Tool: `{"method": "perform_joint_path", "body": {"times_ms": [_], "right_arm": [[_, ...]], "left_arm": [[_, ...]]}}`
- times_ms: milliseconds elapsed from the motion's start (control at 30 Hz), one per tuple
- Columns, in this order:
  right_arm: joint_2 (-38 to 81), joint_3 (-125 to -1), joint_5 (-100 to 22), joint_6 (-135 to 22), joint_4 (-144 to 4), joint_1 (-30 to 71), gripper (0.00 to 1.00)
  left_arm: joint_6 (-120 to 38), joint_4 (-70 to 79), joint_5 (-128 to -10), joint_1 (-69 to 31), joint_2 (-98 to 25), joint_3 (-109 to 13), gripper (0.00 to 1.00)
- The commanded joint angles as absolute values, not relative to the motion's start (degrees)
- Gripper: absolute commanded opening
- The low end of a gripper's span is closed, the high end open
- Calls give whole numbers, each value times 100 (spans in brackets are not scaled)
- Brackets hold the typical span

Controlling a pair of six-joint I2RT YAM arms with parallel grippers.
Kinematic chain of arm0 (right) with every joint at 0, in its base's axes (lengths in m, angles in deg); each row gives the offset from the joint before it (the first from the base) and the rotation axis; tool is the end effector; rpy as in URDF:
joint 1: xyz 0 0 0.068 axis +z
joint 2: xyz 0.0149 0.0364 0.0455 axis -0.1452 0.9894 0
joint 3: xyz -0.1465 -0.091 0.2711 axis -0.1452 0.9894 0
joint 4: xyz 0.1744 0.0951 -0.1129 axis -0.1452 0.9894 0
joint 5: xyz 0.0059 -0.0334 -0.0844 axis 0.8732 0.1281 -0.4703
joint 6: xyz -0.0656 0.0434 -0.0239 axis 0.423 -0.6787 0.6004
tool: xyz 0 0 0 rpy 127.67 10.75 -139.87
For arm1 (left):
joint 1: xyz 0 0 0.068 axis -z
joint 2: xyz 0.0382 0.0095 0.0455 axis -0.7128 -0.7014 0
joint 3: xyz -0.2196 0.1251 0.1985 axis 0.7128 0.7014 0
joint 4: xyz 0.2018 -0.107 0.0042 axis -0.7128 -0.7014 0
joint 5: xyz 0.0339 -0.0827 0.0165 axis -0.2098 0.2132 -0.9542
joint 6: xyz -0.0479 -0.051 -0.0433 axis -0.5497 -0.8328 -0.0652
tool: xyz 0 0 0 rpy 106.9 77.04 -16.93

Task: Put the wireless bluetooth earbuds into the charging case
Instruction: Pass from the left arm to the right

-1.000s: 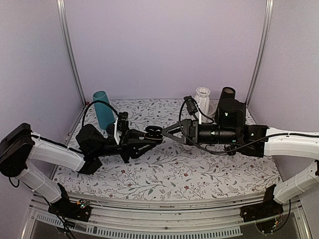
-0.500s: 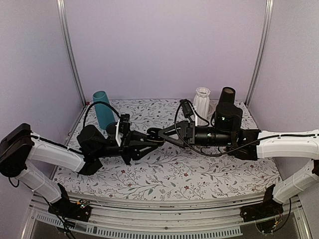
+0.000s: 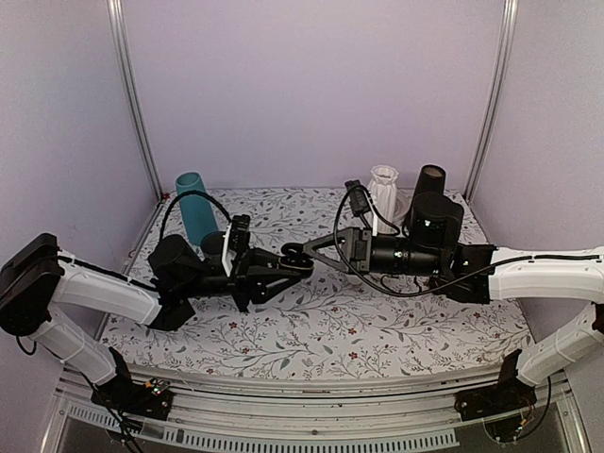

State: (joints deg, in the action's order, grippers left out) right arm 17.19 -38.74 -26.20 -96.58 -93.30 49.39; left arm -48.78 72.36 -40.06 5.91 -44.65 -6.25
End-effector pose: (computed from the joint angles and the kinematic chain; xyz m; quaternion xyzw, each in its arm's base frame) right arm 0.1409 0.2711 0.3749 -0.1907 0.6998 0.6158 0.3076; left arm 0.1442 -0.2500 0.3309 0.4029 0.4737 -0.5956 0.5085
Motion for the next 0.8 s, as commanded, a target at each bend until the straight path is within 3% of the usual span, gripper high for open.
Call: {"method": "perform_joint_path", "body": {"times_ms": [0,633,767], "right_arm": [[1549,-3924,-2651,-9216,-9364,4960,29],[1501,-4224,-2729,-8643,-8775,4997,6],[1449,-4225,-2769,-8587,-8751,4996,5]], "left_arm": [[-5065,7226,-3926,623,-4396,-804,0],[-5140,7202,-3934,598,-4398,-860,0],[-5143,7188,-3928,596,-4410,-854,4]]}}
